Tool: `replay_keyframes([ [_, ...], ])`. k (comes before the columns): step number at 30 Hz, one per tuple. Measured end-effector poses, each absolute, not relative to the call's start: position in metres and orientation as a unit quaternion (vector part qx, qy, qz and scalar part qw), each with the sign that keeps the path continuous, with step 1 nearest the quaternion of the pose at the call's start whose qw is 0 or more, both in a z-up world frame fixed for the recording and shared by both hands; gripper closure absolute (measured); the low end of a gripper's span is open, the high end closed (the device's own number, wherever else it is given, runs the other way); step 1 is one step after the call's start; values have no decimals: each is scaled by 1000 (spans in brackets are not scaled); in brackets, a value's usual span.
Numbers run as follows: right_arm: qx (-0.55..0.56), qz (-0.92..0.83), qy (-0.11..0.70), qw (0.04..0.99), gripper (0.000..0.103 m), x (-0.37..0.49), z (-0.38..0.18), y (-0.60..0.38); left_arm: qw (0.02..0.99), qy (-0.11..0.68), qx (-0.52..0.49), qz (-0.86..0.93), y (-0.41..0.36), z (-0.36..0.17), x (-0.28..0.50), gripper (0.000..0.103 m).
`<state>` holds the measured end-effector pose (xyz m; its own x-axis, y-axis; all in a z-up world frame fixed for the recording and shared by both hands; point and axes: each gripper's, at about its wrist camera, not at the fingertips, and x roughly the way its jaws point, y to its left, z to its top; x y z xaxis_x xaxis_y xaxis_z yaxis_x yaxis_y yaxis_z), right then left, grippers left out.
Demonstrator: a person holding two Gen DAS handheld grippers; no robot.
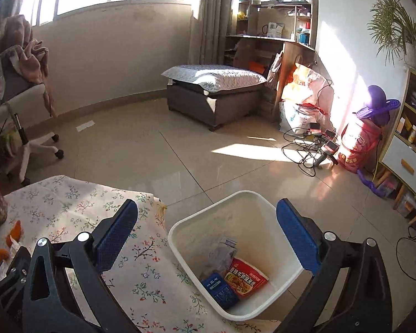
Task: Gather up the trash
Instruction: 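Return both grippers to the table and reach the left gripper toward the yellow packet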
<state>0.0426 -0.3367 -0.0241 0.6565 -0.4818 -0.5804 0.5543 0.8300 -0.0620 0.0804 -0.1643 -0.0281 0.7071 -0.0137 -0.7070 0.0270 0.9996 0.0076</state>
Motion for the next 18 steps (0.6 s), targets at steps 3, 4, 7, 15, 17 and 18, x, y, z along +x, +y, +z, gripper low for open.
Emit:
replay_keyframes([
  [3,40,-247,311,917,7,53,-27,-305,925,380,0,21,-131,-27,75,11],
  [4,33,-234,314,920,7,56,-28,-294,925,379,-3,32,-120,-27,73,11],
  [7,9,-191,319,928,7,60,-31,-258,923,378,-12,65,-88,-29,67,11],
  [15,-66,-72,328,940,7,57,-48,-168,908,386,-20,164,2,-42,35,11],
  [17,-88,-45,328,939,7,54,-52,-148,896,399,-29,191,27,-50,27,11],
  [18,-98,-34,328,939,7,52,-55,-139,890,407,-35,204,39,-55,23,11],
])
